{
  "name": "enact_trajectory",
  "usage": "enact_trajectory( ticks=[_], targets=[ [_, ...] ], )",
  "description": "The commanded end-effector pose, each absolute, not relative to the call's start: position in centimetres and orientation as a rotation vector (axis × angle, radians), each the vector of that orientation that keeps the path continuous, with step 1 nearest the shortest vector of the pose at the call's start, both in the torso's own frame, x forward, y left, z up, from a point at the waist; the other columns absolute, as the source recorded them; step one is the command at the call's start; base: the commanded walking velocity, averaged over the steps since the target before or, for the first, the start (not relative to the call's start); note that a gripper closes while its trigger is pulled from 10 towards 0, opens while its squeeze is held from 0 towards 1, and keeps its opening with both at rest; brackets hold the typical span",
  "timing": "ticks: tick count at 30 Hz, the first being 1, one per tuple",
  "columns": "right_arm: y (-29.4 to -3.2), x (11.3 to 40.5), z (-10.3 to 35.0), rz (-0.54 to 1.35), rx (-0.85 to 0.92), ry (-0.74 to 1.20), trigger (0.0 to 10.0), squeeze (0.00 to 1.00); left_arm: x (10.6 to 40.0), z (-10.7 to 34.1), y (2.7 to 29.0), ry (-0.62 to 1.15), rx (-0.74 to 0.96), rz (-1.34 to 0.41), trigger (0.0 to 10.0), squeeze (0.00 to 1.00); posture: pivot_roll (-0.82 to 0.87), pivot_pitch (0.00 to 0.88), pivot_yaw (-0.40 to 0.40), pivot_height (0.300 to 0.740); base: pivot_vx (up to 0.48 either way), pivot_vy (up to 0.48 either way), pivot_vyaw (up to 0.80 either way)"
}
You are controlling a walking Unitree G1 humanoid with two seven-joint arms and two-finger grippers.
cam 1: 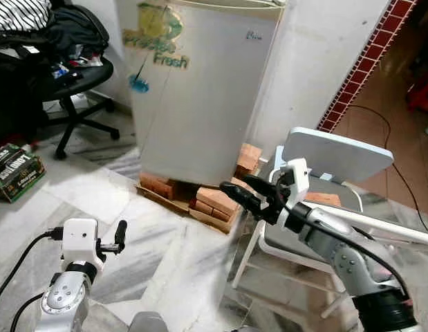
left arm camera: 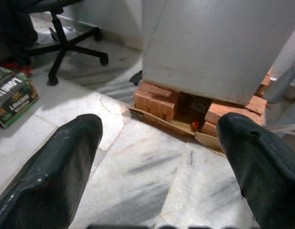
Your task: Restocking fridge
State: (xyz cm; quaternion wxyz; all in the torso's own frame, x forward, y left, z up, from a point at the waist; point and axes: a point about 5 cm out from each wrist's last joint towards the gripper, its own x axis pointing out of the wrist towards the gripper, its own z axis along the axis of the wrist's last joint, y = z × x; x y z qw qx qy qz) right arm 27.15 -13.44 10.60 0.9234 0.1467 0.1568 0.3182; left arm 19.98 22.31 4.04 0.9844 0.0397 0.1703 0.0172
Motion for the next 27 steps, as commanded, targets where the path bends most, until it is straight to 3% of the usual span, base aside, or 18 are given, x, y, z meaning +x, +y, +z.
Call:
enact_trajectory(
  ticks=[1, 16, 27],
  targets=[
    [-14.3, 27.5, 9.9, 0.559, 0.175, 0.309, 10.0, 0.00, 20.4, 4.2, 22.1, 0.326, 0.104, 0.031, 10.0, 0.00, 0.17, 0.000, -0.062, 0.740, 0.000, 0.000, 0.00],
    [-13.2, 27.1, 8.7, 0.553, 0.025, 0.266, 10.0, 0.00, 20.7, 4.5, 21.6, 0.309, 0.122, 0.022, 10.0, 0.00, 0.15, 0.011, -0.048, 0.740, 0.000, 0.000, 0.00],
    [-16.2, 27.4, 7.9, 0.089, 0.014, 0.228, 10.0, 0.00, 20.2, 4.2, 21.6, 0.313, 0.100, 0.040, 10.0, 0.00, 0.15, 0.000, -0.071, 0.740, 0.000, 0.000, 0.00]
  ],
)
